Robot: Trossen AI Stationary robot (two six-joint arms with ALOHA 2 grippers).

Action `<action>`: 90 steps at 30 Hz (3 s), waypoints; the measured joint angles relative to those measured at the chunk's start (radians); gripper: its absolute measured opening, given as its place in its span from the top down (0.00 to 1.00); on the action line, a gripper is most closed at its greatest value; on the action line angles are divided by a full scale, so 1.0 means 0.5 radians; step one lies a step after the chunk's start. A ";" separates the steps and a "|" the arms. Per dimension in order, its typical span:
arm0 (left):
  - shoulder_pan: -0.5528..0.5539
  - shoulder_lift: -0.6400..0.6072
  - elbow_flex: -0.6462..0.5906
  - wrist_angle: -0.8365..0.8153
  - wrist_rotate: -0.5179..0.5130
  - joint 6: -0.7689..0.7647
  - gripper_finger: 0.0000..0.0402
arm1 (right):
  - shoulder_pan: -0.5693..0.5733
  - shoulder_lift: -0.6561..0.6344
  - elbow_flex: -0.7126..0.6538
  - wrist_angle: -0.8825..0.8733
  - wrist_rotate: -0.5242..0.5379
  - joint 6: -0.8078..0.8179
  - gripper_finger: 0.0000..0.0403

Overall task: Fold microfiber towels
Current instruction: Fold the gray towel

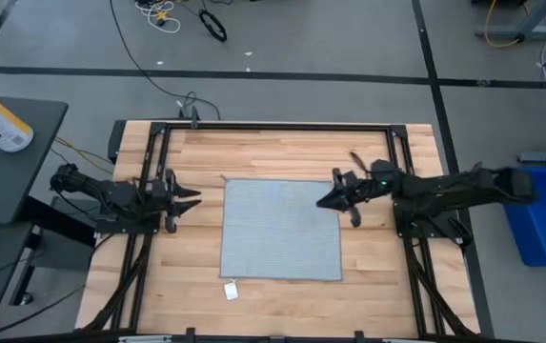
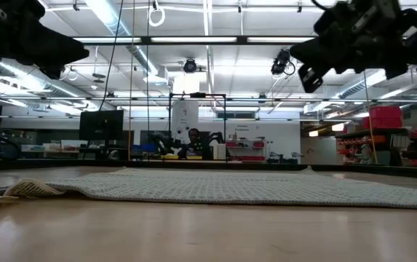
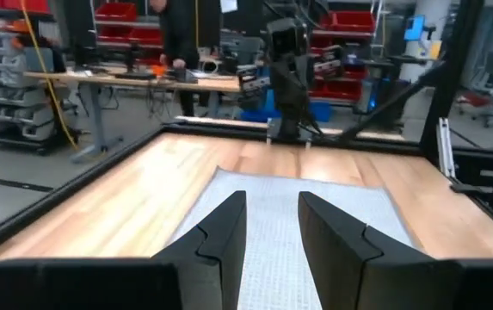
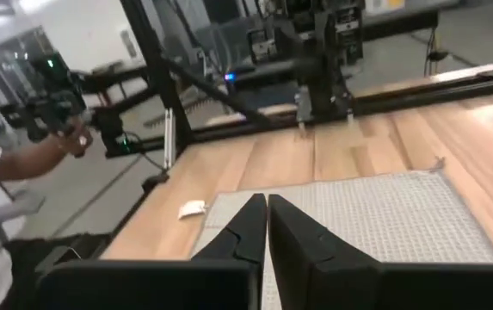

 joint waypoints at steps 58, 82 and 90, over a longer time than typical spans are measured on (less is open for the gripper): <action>1.833 3.218 1.483 -0.712 1.411 0.414 0.66 | -0.739 0.908 1.303 -2.908 0.411 -0.948 0.55; 1.963 3.213 1.485 -0.822 1.546 0.532 0.66 | -0.761 1.330 1.301 -2.701 0.628 -0.904 0.33; 2.017 3.213 1.485 -0.822 1.574 0.591 0.66 | -0.807 1.332 1.317 -2.667 0.627 -0.934 0.35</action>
